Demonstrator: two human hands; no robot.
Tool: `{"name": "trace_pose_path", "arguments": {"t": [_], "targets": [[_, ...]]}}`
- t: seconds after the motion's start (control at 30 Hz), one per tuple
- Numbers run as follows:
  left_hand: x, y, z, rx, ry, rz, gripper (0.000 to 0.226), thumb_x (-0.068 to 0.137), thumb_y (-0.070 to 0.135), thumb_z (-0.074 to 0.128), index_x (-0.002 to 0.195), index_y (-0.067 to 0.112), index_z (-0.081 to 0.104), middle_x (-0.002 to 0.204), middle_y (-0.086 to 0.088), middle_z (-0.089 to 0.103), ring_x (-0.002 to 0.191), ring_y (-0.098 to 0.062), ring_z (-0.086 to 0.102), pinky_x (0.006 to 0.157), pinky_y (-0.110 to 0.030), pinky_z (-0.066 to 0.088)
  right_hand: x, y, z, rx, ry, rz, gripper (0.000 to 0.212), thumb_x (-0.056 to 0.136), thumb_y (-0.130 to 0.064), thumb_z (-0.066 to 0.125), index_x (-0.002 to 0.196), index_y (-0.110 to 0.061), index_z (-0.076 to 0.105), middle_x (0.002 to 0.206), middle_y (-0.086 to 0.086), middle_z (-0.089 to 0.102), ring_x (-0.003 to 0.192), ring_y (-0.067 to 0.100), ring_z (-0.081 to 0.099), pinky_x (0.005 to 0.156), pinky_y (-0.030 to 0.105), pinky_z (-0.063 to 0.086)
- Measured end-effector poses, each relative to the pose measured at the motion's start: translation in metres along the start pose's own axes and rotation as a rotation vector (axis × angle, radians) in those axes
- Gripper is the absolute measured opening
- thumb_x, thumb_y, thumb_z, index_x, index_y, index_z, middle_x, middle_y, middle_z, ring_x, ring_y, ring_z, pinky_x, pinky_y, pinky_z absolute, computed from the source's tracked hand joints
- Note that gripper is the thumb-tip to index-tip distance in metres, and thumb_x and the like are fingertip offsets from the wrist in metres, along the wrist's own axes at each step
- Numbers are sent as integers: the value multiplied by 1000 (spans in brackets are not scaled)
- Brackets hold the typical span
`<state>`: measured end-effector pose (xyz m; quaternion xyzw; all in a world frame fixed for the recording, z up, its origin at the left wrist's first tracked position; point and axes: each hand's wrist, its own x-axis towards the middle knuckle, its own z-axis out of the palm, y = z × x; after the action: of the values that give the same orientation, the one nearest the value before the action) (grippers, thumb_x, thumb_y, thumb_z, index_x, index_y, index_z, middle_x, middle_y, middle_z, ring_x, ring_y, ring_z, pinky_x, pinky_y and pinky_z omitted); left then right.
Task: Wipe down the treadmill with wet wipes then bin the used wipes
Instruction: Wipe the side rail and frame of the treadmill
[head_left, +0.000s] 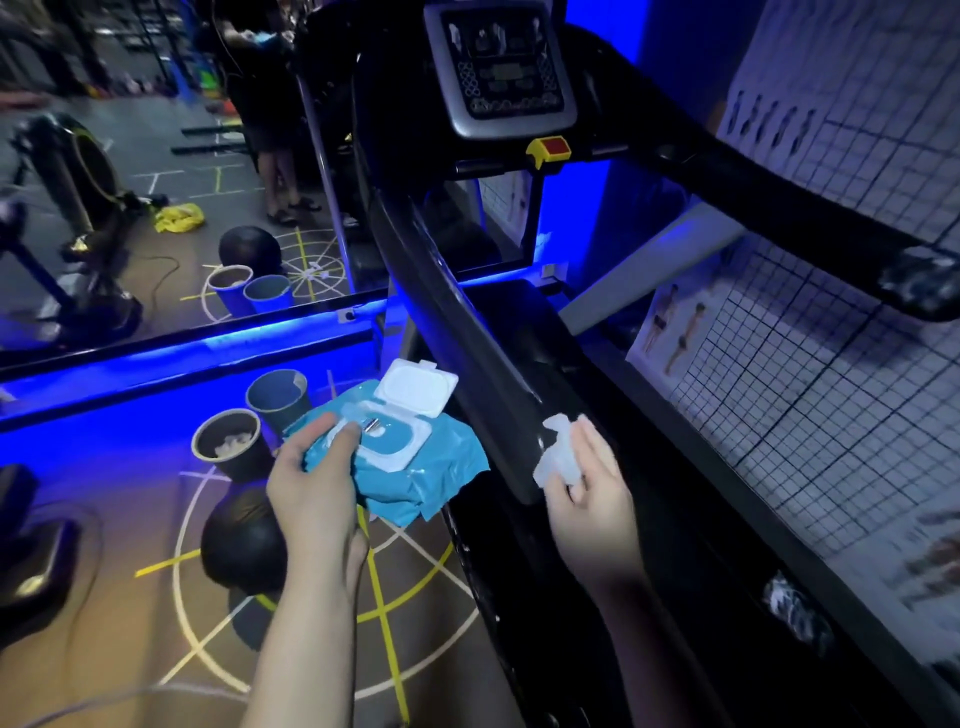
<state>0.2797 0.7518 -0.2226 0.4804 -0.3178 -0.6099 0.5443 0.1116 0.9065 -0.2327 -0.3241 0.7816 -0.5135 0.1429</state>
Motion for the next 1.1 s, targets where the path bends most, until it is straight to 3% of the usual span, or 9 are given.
{"name": "trace_pose_path", "arguments": {"t": [0.03,0.1,0.27,0.5,0.57,0.63,0.8,1.0,1.1], "targets": [[2,0,0,6,-5,4,28,94,13,79,121,17,73,119,-1,72,101,-15,75,67,-19,60,0,0,-4,-65,-39,-16,55,92,3,48,145,-9,51,150,-9,42,139,0,36,110,3,24],[10,1,1,18,-19,12,24,93,16,80,115,23,75,123,-3,72,105,-18,75,76,-27,62,4,3,-13,-186,-65,-128,58,94,8,46,149,-8,45,155,-8,38,138,-8,31,106,-4,16],[25,3,16,0,-49,-32,18,93,14,80,104,27,74,117,-5,74,102,-19,77,84,-36,65,25,10,-18,-234,93,-216,36,91,9,61,122,-5,72,128,-1,69,120,-2,58,103,5,38],[68,14,36,-13,-71,-30,19,92,14,81,104,27,74,117,-6,75,103,-21,77,91,-41,63,47,-23,3,-195,142,-40,21,91,-13,70,107,-22,80,105,-10,77,102,3,69,92,15,50],[79,16,44,-14,-82,-12,19,92,13,80,106,25,74,117,-7,75,103,-22,77,93,-42,63,54,-31,12,-363,168,17,20,92,-24,67,108,-29,78,99,-4,78,98,19,71,86,31,55],[91,17,50,13,-83,6,19,88,14,83,101,26,77,117,-7,76,104,-25,77,97,-47,62,62,-44,20,-564,164,76,23,94,-27,62,111,-32,76,99,-2,76,95,27,69,78,31,51],[112,16,64,69,-91,16,16,85,16,85,94,27,78,116,-9,76,107,-29,75,99,-51,61,79,-67,39,-743,96,106,20,99,-22,51,103,-18,70,93,4,72,86,28,66,72,32,50],[140,20,74,50,-97,21,23,87,8,81,109,14,78,111,-5,75,100,-25,74,88,-39,63,105,-65,64,-567,259,140,34,96,-26,56,66,-11,61,57,3,56,53,25,49,50,30,32],[151,22,81,28,-83,57,20,85,8,81,103,17,78,104,0,75,94,-20,73,80,-31,62,121,-68,81,-649,235,143,32,97,-27,52,69,-11,59,59,4,54,54,26,49,49,27,28]]}}
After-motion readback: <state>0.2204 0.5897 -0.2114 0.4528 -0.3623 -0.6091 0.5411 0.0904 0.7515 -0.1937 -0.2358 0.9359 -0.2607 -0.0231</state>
